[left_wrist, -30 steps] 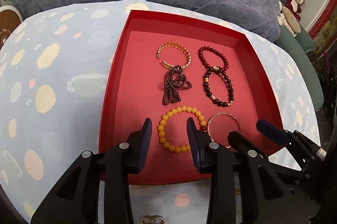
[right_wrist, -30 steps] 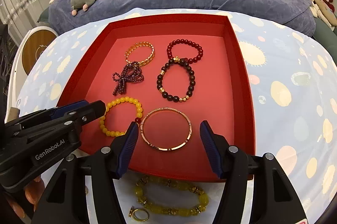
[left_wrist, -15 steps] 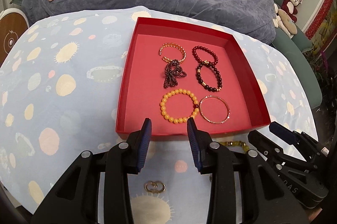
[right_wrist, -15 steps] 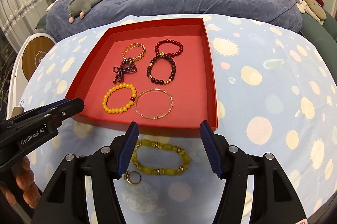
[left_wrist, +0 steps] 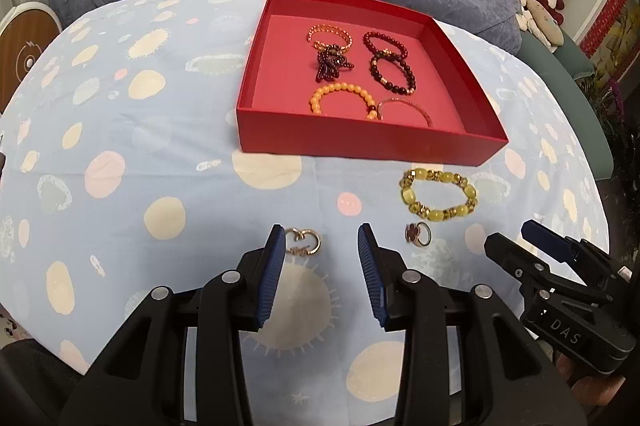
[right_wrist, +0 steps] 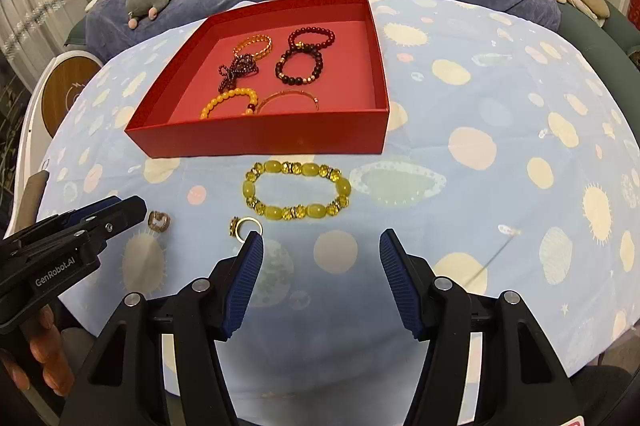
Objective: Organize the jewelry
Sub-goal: 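Withdraw both open tools from the box toward the remaining jewelry, then grasp the yellow-green glass bead bracelet with the right tool while the left tool grasps the garnet ring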
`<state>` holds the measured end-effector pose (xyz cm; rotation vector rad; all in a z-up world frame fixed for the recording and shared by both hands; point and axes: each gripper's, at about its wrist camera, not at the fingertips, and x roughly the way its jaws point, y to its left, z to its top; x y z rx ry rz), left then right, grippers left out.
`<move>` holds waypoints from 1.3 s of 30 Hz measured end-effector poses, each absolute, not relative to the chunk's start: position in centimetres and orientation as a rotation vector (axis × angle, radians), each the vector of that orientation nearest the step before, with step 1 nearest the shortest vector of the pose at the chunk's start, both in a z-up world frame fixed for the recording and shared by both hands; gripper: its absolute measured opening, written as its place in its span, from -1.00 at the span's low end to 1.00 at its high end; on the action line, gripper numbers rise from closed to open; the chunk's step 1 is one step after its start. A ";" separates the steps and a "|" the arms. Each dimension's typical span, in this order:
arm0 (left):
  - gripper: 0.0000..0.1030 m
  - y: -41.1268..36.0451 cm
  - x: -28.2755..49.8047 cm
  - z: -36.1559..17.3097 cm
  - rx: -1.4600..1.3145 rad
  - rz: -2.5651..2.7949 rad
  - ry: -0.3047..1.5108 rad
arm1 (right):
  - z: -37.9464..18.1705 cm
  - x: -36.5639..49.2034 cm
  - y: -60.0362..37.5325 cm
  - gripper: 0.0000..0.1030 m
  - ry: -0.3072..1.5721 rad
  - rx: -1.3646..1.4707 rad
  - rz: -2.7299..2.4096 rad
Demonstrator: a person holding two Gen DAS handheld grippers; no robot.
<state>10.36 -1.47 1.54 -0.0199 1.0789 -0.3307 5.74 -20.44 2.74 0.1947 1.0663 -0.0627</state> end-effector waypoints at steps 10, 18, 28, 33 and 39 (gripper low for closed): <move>-0.07 0.2 8.4 -0.2 -0.007 -0.307 1.094 | 1.9 6.9 -20.6 0.14 1.075 0.204 -0.071; -0.07 1.0 9.1 -1.0 -0.033 -0.283 1.112 | 1.1 10.4 -20.9 0.11 1.073 0.200 -0.077; -0.07 0.9 10.2 -1.7 -0.045 -0.275 1.128 | -0.6 12.0 -20.3 -0.19 1.096 0.159 -0.069; -0.07 0.6 10.5 -1.8 -0.044 -0.277 1.125 | -0.6 11.9 -20.0 -0.41 1.089 0.095 -0.069; -0.07 0.1 10.7 -1.6 -0.045 -0.294 1.123 | -0.5 11.1 -20.7 -0.82 1.102 0.123 -0.067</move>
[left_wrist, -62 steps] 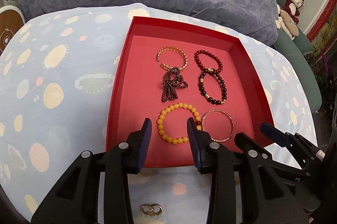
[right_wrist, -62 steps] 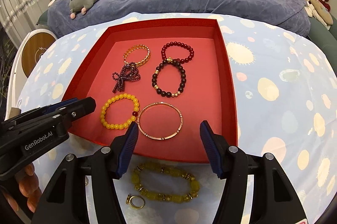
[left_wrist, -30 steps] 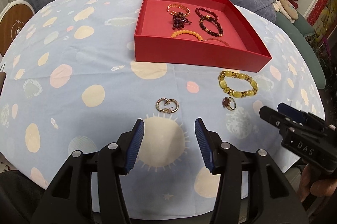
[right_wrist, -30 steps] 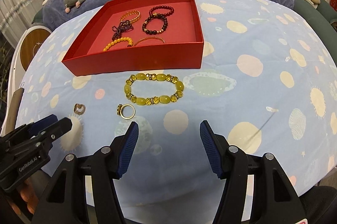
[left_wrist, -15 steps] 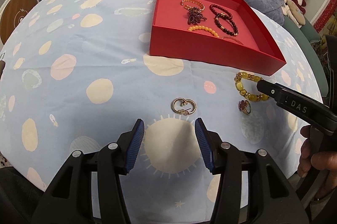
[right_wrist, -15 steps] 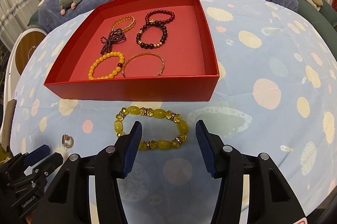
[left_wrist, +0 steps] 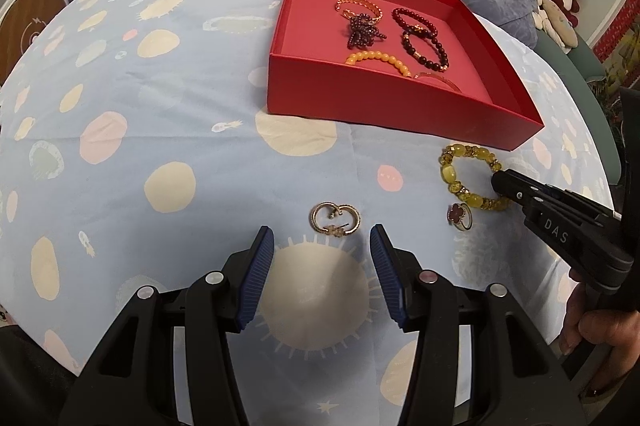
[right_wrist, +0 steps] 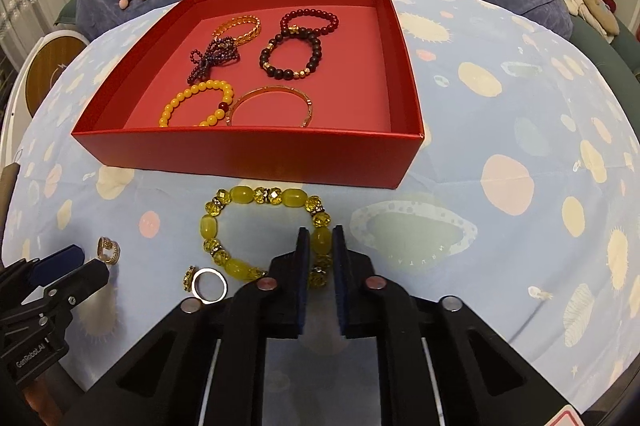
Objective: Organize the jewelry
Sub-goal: 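Grasp the yellow-green glass bead bracelet with the right tool while the left tool grasps the garnet ring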
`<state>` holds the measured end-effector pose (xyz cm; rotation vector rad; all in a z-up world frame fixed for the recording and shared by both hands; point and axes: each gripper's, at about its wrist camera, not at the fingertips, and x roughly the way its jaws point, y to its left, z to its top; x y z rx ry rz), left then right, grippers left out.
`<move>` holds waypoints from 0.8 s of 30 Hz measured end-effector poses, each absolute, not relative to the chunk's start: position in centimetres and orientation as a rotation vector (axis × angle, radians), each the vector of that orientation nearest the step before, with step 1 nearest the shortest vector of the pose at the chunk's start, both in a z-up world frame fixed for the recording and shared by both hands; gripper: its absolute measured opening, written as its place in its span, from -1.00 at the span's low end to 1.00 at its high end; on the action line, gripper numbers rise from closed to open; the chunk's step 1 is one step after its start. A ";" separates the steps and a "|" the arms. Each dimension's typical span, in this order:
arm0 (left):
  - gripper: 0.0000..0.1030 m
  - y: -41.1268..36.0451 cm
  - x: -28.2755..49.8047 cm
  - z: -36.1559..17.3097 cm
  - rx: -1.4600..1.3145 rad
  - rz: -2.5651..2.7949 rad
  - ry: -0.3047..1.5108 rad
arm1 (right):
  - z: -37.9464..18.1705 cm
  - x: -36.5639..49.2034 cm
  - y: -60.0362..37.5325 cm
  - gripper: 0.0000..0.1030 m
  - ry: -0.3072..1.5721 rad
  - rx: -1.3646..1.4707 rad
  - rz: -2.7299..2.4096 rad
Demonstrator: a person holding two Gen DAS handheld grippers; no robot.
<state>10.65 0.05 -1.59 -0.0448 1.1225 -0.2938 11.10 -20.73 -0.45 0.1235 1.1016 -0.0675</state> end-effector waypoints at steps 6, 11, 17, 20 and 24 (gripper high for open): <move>-0.07 -1.0 10.3 -1.1 -0.032 -0.319 1.112 | -0.4 9.3 -21.8 -0.82 1.114 0.167 -0.077; -0.07 -1.7 9.9 -0.8 -0.027 -0.338 1.110 | -0.2 7.5 -23.2 -0.82 1.118 0.217 -0.102; -0.07 -3.5 9.3 -0.2 -0.020 -0.394 1.103 | -0.1 6.0 -24.5 -0.82 1.128 0.250 -0.129; -0.07 -5.0 9.2 -0.1 -0.015 -0.428 1.102 | -0.1 5.8 -24.6 -0.82 1.128 0.258 -0.126; -0.09 -6.8 9.6 -0.6 0.003 -0.443 1.105 | 0.1 5.8 -24.3 -0.82 1.124 0.257 -0.116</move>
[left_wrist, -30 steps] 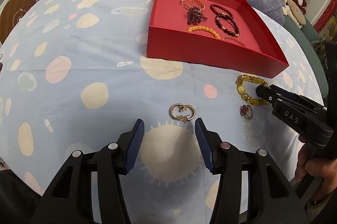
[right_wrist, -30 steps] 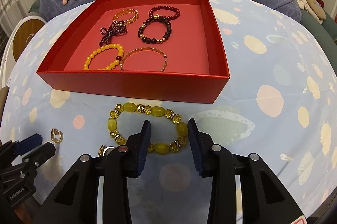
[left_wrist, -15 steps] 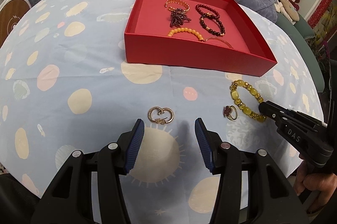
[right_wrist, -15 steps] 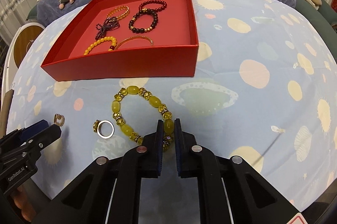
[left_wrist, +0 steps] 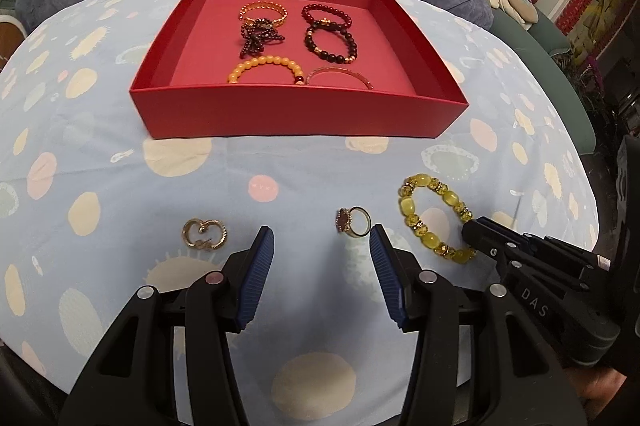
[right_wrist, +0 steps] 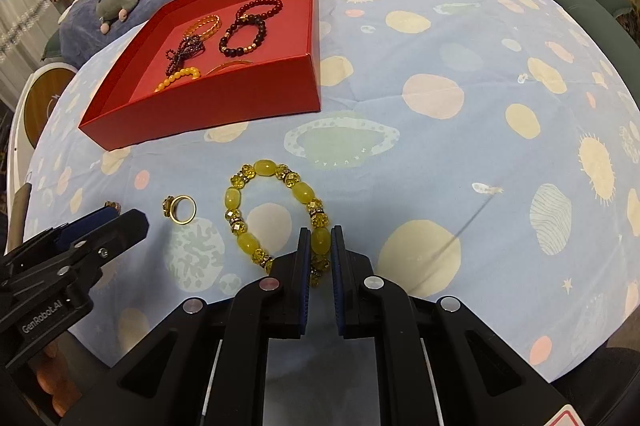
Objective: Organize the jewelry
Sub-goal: 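Grasp the yellow-green glass bead bracelet with the right tool while the left tool grasps the garnet ring, then lower the bracelet and ring into the red box and open both tools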
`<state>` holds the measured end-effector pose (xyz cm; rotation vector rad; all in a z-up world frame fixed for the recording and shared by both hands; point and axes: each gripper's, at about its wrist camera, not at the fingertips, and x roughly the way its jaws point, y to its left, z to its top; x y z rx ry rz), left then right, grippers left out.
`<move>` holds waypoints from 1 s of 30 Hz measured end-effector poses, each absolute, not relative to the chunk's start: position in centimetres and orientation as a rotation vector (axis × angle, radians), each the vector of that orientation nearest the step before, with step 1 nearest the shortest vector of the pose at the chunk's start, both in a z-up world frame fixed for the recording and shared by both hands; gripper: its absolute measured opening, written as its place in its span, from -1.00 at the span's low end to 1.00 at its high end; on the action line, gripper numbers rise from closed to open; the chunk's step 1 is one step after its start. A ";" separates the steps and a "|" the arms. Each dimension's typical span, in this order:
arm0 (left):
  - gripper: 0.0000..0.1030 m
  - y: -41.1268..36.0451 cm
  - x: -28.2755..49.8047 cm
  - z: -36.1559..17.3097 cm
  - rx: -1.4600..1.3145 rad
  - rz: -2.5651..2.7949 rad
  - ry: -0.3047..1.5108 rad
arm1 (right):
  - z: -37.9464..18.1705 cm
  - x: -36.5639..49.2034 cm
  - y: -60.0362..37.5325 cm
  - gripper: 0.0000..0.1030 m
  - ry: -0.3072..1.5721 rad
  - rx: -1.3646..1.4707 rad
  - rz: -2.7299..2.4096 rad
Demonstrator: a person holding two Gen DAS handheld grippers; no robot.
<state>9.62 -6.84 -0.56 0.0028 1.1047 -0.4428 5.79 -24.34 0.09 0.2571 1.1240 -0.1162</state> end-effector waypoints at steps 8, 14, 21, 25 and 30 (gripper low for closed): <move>-0.40 -8.2 10.8 -1.9 0.025 -0.438 1.124 | -0.2 6.1 -24.1 -0.82 1.128 0.267 -0.095; -0.82 -8.4 11.1 -2.0 0.038 -0.456 1.125 | -0.4 6.4 -23.8 -0.82 1.129 0.268 -0.081; -0.87 -8.4 10.6 -1.5 0.046 -0.469 1.126 | 1.0 6.4 -23.8 -0.82 1.102 0.278 -0.079; -0.87 -7.7 10.5 -0.1 0.025 -0.465 1.129 | 2.9 6.4 -23.8 -0.82 1.074 0.274 -0.073; -0.87 -6.6 11.0 2.1 0.002 -0.450 1.120 | 5.7 6.9 -23.3 -0.82 1.033 0.274 -0.054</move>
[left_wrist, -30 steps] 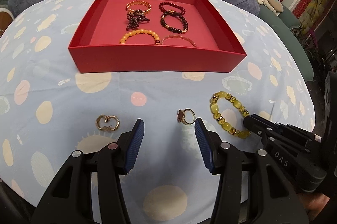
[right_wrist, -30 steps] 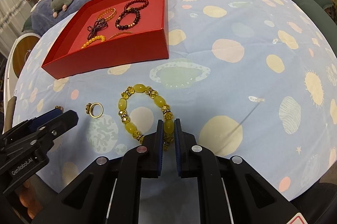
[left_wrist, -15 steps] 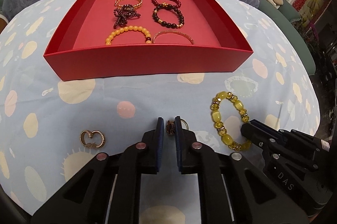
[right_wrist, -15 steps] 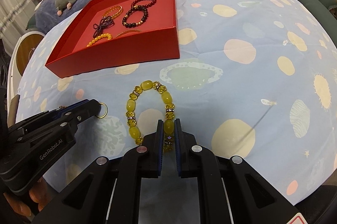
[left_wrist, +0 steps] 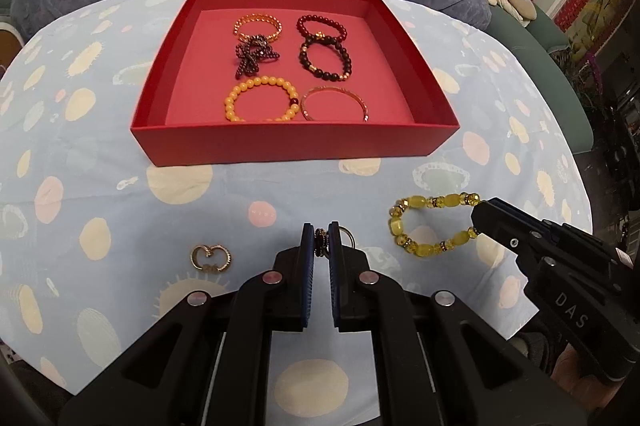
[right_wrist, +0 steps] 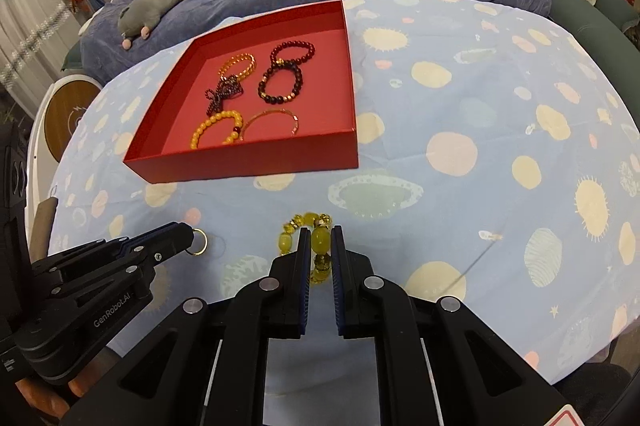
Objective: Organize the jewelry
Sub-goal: 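Lower the bracelet and ring into the red box and open both tools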
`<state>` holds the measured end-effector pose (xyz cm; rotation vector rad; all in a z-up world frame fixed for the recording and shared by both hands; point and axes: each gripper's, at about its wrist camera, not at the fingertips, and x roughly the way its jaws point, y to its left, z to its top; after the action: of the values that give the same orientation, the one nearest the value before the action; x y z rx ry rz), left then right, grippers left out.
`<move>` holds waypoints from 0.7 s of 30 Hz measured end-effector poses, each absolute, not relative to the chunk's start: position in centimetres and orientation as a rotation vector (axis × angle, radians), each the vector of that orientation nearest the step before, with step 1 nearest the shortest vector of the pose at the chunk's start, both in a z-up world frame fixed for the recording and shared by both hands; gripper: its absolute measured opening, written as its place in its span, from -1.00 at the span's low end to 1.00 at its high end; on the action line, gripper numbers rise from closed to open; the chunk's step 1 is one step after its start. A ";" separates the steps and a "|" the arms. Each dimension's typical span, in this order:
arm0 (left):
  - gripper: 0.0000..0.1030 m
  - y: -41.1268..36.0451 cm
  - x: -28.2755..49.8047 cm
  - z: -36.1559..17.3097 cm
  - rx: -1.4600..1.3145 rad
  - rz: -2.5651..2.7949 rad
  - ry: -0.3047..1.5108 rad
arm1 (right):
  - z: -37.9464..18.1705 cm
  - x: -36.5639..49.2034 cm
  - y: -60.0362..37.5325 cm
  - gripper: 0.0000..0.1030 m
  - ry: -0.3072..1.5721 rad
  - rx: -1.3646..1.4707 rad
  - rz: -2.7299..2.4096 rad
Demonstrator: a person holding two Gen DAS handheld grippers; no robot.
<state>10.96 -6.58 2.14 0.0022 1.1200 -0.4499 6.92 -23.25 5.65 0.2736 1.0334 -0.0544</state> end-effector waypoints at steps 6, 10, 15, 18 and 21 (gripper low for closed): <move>-0.87 -5.4 12.9 5.3 -0.022 -0.443 1.083 | 9.1 8.8 -22.1 -0.82 0.974 0.254 -0.013; -0.87 -5.2 15.4 7.0 -0.032 -0.442 1.055 | 11.1 11.5 -21.8 -0.82 0.931 0.255 0.016; -0.86 -5.6 19.4 8.4 -0.057 -0.454 1.019 | 12.5 16.4 -21.2 -0.82 0.894 0.267 0.060; -0.86 -6.1 21.9 8.3 -0.057 -0.452 1.010 | 12.3 19.2 -20.7 -0.82 0.885 0.271 0.077; -0.87 -6.6 24.0 7.2 -0.057 -0.446 1.025 | 11.2 21.4 -20.6 -0.82 0.893 0.283 0.080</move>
<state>24.03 -6.61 7.17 -0.0575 1.0251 -0.4463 21.37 -20.57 11.16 0.2827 0.8930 0.0798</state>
